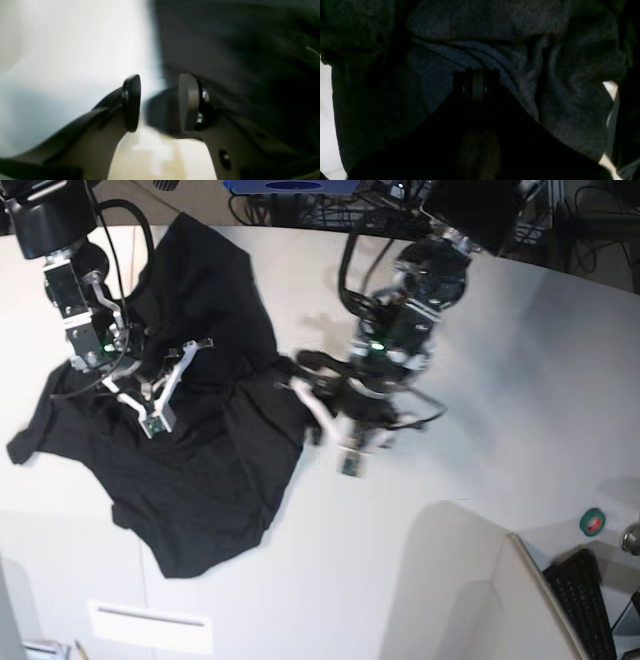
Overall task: Layout the t-shirt on the table in an organized manner, then fold the t-shirt properly
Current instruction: 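Regrasp the shirt edge with the left gripper near the right gripper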
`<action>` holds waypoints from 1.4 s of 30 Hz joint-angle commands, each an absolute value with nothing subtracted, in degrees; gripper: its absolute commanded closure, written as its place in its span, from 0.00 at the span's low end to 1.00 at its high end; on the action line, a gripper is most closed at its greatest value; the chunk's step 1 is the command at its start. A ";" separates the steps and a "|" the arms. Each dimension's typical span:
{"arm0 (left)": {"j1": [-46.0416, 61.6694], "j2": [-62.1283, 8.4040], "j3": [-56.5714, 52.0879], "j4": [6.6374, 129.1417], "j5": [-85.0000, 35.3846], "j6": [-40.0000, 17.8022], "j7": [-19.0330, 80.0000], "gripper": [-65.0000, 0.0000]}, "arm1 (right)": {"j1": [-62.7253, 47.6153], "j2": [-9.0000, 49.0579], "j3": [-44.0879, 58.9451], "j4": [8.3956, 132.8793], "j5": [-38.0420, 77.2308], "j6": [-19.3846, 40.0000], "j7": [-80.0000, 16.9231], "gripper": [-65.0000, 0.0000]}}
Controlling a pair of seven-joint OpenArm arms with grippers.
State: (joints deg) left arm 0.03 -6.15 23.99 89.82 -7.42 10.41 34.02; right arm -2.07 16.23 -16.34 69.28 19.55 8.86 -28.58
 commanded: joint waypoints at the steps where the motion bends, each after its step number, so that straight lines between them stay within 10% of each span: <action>1: -0.66 -5.58 21.32 91.21 -7.43 9.80 32.75 0.62 | -3.91 17.19 -16.57 67.38 16.04 6.11 -37.23 1.00; 5: -1.80 -5.85 13.14 86.64 -15.87 0.22 33.10 0.59 | -3.74 17.10 -16.57 67.38 16.04 6.11 -37.23 1.00; 11: -5.93 -8.84 6.99 74.15 -36.35 -4.88 36.00 0.29 | -3.56 16.22 -16.57 67.30 16.04 6.11 -37.23 1.00; 42: -13.93 -7.43 19.12 58.68 -40.31 -5.85 36.09 0.34 | -3.56 16.04 -16.57 67.30 16.04 6.11 -37.23 1.00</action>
State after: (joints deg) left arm -13.30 -7.29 19.18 58.35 -39.99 -5.89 35.40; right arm -1.80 15.53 -16.23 69.28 19.11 8.16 -29.12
